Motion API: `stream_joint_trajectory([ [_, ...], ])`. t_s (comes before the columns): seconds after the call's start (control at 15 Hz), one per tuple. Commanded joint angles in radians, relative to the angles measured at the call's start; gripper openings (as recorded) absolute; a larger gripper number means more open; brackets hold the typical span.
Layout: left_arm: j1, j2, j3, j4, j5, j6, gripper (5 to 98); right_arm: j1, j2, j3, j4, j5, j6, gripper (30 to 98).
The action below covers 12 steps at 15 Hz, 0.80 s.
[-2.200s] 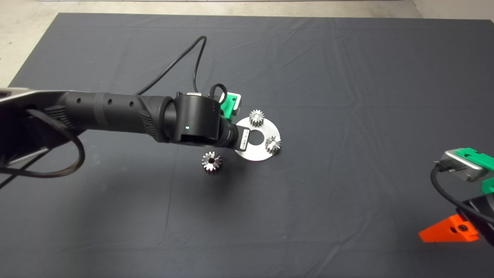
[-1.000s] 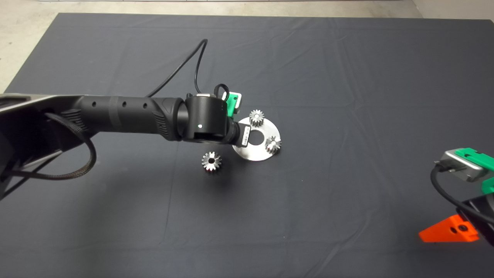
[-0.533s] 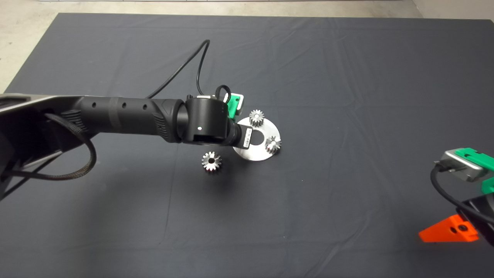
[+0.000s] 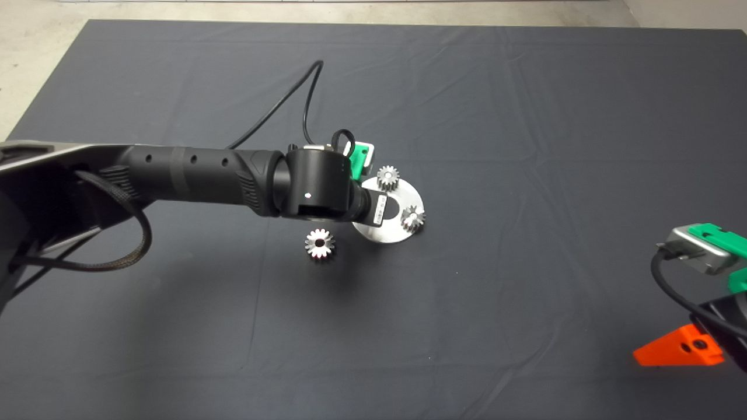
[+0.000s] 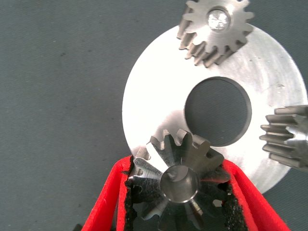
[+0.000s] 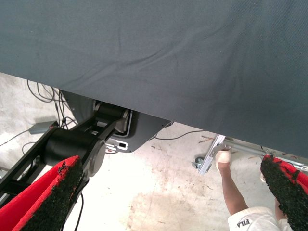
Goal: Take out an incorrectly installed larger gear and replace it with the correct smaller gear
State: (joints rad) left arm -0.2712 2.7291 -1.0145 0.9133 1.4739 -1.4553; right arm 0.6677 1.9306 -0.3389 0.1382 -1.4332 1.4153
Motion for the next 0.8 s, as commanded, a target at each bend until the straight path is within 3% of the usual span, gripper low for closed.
stream_joint_trajectory([
  [0.0,-0.011,-0.002,0.016,0.018,0.005,-0.007,35.2,0.012,-0.003,0.002,0.035,0.002,0.004,97.7],
  [0.73,0.015,-0.004,0.021,0.021,0.008,-0.005,35.2,0.013,-0.005,0.003,0.035,0.004,0.004,97.7],
])
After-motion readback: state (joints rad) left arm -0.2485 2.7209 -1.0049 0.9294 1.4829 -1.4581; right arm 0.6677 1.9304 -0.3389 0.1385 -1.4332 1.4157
